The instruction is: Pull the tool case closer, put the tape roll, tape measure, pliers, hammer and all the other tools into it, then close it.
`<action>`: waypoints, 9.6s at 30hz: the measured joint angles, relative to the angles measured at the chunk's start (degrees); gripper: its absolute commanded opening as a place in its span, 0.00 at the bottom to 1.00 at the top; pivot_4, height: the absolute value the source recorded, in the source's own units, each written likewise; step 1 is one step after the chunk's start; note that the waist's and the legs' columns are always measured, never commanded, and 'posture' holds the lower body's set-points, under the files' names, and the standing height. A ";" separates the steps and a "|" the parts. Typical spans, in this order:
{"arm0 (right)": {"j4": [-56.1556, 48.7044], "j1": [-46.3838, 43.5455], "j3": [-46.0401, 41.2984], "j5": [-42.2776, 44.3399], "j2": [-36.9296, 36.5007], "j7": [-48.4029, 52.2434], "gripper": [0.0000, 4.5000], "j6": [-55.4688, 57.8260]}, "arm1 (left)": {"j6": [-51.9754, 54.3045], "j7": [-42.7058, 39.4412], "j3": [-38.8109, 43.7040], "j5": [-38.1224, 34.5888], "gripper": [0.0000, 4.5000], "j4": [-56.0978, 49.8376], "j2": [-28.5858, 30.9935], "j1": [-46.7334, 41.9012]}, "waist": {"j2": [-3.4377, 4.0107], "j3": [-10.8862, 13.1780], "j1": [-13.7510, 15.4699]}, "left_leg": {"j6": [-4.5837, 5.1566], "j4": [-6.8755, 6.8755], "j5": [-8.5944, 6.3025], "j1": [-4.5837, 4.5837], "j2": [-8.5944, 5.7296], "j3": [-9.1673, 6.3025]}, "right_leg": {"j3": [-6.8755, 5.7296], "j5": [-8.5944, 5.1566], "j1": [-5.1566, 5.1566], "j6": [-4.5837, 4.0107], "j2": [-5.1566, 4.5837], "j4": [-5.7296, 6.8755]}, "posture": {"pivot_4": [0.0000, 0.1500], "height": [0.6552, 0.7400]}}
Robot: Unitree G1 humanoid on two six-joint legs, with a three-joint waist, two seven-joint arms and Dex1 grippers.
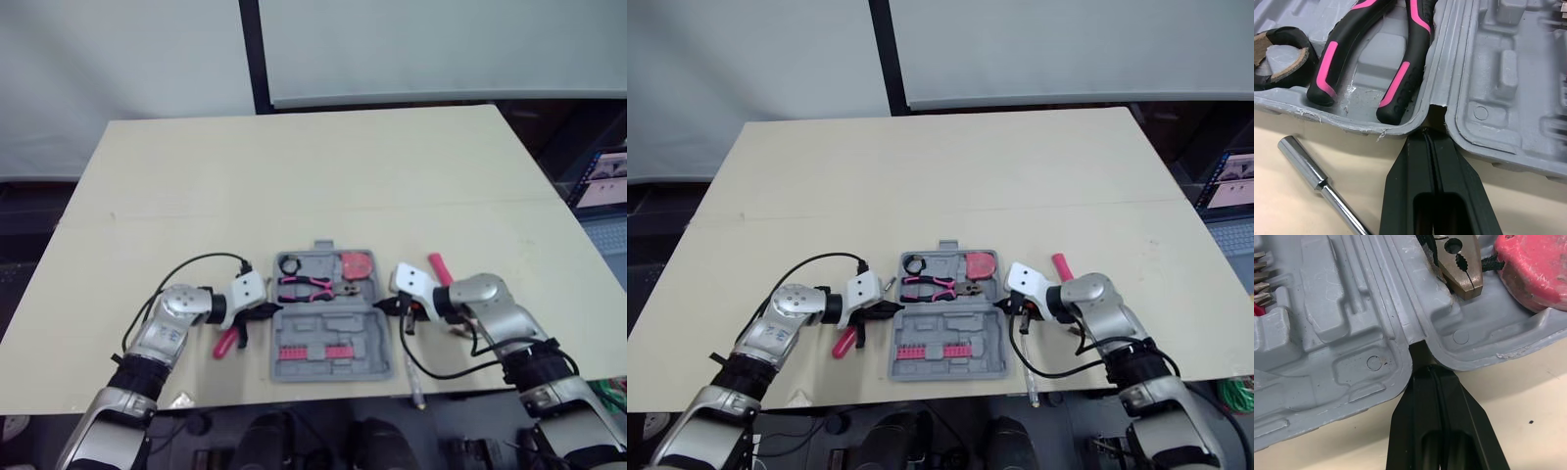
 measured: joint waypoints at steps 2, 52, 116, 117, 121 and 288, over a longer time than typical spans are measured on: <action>0.00 0.00 0.00 -0.09 0.00 -0.02 0.01 -0.09 | -0.01 0.01 0.00 0.07 0.01 0.00 -0.02 -0.02 | 0.00 0.00 0.00 | 0.00 0.00 0.00 0.00 0.00 0.00 | 0.00 0.00 0.00 0.00 0.00 0.00 | 1.00 0.86; -27.53 42.35 -59.14 29.62 -25.00 5.23 1.00 20.95 | 28.68 -7.61 54.34 -34.06 0.99 -35.27 23.01 45.99 | 0.07 0.05 -1.26 | -0.11 -1.00 -0.75 0.00 0.26 0.28 | 0.18 -0.09 -0.24 -0.20 -0.05 -1.00 | 1.00 0.86; -66.37 47.56 -11.57 23.07 8.61 -60.48 0.61 51.91 | 21.28 -20.82 9.01 -36.48 1.00 -43.39 21.25 2.40 | -0.22 -0.12 -1.05 | -0.34 -0.95 0.02 0.05 0.37 0.63 | 0.37 -0.04 -0.43 -0.20 0.32 -0.55 | 1.00 0.86; -65.65 47.45 -11.21 22.72 8.61 -60.49 0.55 51.89 | 21.29 -20.73 9.01 -36.48 1.00 -43.46 21.22 2.40 | -0.23 -0.13 -1.05 | -0.34 -0.95 0.02 0.05 0.37 0.63 | 0.37 -0.04 -0.43 -0.19 0.32 -0.55 | 1.00 0.86; -64.36 47.21 -11.20 21.00 8.62 -60.49 0.19 50.45 | 21.31 -20.46 9.01 -36.49 1.00 -43.96 21.14 2.40 | -0.34 -0.19 -1.07 | -0.34 -0.94 0.03 0.07 0.37 0.63 | 0.37 -0.04 -0.42 -0.20 0.33 -0.54 | 1.00 0.86; -24.58 -7.16 -10.05 5.56 3.32 -23.80 1.00 79.80 | 14.88 -11.87 6.55 -29.51 1.00 -40.00 11.94 2.26 | -0.70 -0.36 -1.12 | -0.34 0.02 -0.38 -0.20 0.82 1.16 | 1.03 -0.15 -0.95 -0.42 0.73 0.32 | 1.00 0.86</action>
